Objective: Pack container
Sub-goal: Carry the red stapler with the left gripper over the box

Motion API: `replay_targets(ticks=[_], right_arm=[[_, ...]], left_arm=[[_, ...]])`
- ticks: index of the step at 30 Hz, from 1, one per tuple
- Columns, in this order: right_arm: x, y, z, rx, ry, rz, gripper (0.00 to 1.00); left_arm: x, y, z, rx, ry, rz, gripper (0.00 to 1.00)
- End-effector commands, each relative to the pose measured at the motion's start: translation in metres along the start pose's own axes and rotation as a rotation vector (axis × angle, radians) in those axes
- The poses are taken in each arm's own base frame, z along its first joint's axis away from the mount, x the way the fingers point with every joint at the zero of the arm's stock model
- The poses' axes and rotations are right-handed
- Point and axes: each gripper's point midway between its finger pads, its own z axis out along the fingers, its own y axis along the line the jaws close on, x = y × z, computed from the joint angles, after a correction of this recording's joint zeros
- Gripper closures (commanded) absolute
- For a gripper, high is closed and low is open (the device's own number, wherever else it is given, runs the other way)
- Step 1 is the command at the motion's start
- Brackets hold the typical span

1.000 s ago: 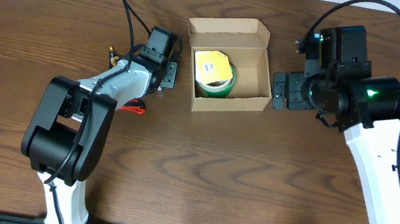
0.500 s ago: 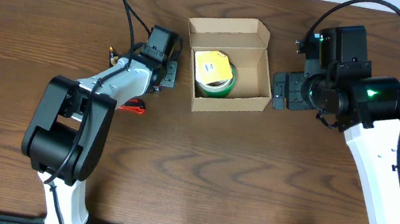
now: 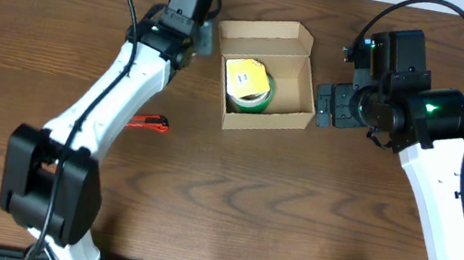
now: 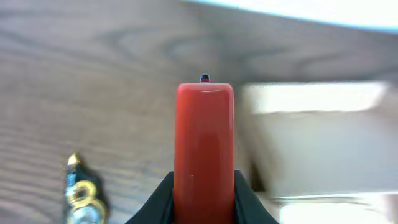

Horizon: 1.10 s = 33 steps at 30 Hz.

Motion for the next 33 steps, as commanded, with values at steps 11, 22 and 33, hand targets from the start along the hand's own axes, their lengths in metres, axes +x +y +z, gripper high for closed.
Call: replay_targets(ticks=[11, 22, 33], right_arm=[[-0.001, -0.003, -0.006, 0.011, -0.017, -0.005, 0.01], [-0.001, -0.003, -0.006, 0.011, -0.017, -0.005, 0.01], [-0.001, -0.003, -0.006, 0.011, -0.017, -0.005, 0.01]], left_arm=[[0.053, -0.143, -0.024, 0.316, 0.080, -0.060, 0.94], [0.090, -0.186, -0.003, 0.415, 0.170, -0.131, 0.94], [0.112, -0.206, 0.009, 0.460, 0.226, -0.173, 0.94]])
